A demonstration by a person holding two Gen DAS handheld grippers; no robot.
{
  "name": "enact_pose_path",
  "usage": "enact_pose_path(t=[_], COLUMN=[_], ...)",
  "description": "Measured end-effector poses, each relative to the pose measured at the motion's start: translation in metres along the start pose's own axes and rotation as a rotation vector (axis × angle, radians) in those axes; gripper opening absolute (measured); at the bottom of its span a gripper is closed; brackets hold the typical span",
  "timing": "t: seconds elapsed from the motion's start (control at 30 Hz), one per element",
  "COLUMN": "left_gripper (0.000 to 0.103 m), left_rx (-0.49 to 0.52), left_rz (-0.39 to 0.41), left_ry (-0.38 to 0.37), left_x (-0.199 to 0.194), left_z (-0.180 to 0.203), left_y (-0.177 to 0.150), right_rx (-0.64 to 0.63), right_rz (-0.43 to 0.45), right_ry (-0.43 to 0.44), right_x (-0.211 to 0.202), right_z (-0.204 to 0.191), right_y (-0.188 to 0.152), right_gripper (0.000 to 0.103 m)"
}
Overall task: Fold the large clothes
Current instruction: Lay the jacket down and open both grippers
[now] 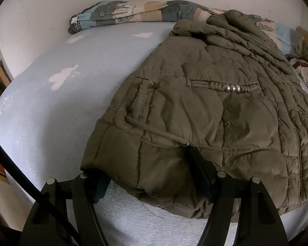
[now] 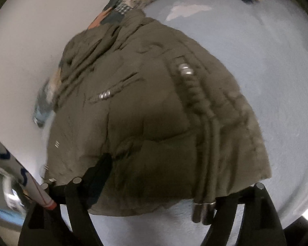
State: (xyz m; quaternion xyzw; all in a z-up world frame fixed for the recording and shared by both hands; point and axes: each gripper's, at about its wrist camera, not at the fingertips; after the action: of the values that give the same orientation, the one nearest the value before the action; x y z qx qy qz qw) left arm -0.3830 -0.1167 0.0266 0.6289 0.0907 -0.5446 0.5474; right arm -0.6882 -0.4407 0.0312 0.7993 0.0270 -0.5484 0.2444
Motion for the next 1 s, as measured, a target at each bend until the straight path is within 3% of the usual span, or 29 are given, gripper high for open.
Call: enact_pose_path(t=[0.13, 0.3, 0.37, 0.47, 0.57, 0.8, 1.0], left_gripper=[0.07, 0.071, 0.071, 0.065, 0.061, 0.059, 0.051], left_rx=[0.006, 0.035, 0.069, 0.134, 0.186, 0.222, 0.263], left_rz=[0.001, 0.004, 0.011, 0.022, 0.031, 0.036, 0.044], left_ry=[0.005, 0.032, 0.052, 0.081, 0.098, 0.117, 0.127], left_x=[0.0, 0.0, -0.001, -0.002, -0.003, -0.003, -0.004], left_z=[0.0, 0.005, 0.009, 0.018, 0.025, 0.029, 0.036], left_y=[0.0, 0.0, -0.001, -0.002, -0.004, -0.004, -0.006], right_rx=[0.03, 0.082, 0.095, 0.042, -0.05, -0.147, -0.204], right_rz=[0.005, 0.0, 0.001, 0.022, 0.079, 0.12, 0.16], right_ry=[0.024, 0.009, 0.022, 0.013, -0.046, -0.128, -0.178], right_x=[0.001, 0.001, 0.0, -0.006, -0.017, -0.02, -0.023], right_z=[0.005, 0.015, 0.019, 0.013, -0.002, -0.02, -0.029], right_y=[0.0, -0.001, -0.001, -0.001, -0.003, -0.006, -0.007], right_gripper=[0.083, 0.054, 0.038, 0.026, 0.023, 0.022, 0.022])
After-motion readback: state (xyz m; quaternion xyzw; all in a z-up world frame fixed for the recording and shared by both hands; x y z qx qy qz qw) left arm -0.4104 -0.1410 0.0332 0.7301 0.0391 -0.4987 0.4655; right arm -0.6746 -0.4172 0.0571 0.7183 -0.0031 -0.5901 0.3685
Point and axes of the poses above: each gripper's, at about its wrist camera, not at the fingertips, and x roughly the way its jaws point, z to its right, y to its top, and after that the axes turned 15 degrees about -y, right-handed
